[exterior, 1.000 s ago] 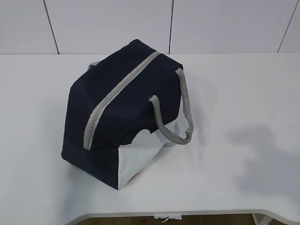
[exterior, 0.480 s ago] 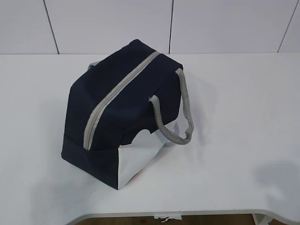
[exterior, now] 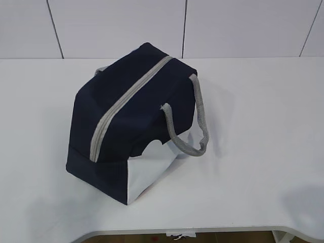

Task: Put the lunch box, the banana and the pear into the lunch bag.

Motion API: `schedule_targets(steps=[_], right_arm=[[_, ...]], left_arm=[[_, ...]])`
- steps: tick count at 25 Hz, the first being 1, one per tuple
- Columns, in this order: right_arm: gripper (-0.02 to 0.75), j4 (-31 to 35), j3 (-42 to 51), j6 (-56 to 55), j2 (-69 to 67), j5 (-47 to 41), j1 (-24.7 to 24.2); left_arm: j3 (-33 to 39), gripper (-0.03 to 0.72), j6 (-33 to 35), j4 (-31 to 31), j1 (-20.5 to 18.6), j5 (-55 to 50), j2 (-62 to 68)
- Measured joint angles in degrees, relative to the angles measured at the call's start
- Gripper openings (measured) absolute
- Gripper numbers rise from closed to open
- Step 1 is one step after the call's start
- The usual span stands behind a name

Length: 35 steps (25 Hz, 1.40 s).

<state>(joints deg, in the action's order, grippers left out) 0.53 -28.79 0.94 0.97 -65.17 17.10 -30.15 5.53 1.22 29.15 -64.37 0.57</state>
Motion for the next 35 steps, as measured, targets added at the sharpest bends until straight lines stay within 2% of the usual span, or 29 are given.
schedule_targets(steps=[6, 15, 21, 22, 25, 26, 28, 29, 35], right_arm=[[0.415, -0.09, 0.00, 0.00, 0.00, -0.13, 0.00], [0.415, -0.09, 0.03, 0.00, 0.00, -0.13, 0.00], [0.415, -0.09, 0.03, 0.00, 0.00, -0.13, -1.96], [0.415, -0.09, 0.03, 0.00, 0.00, -0.13, -2.97], [0.415, -0.09, 0.03, 0.00, 0.00, -0.13, -5.99], [0.415, -0.09, 0.03, 0.00, 0.00, -0.13, -8.36], [0.415, -0.09, 0.03, 0.00, 0.00, -0.13, -11.05], [0.415, -0.13, 0.03, 0.00, 0.00, -0.24, -11.97], [0.414, -0.13, 0.03, 0.11, 0.00, -0.24, -12.67]], left_arm=[[0.00, 0.218, -2.69, -1.22, 0.00, 0.34, -0.03], [0.09, 0.218, -2.91, -1.22, -0.54, 0.39, -0.03], [0.09, 0.218, -3.04, -1.22, -10.21, 0.39, -0.03], [0.09, 0.218, -3.04, -1.22, -13.72, 0.39, -0.03], [0.09, 0.218, -3.04, -1.22, -20.15, 0.39, -0.03], [0.09, 0.218, -3.04, -1.22, -22.12, 0.39, -0.03], [0.09, 0.218, -3.04, -1.22, -22.12, 0.39, -0.03], [0.09, 0.218, -3.04, -1.22, -25.80, 0.39, -0.03], [0.09, 0.217, -3.04, -1.22, -26.50, 0.39, -0.03]])
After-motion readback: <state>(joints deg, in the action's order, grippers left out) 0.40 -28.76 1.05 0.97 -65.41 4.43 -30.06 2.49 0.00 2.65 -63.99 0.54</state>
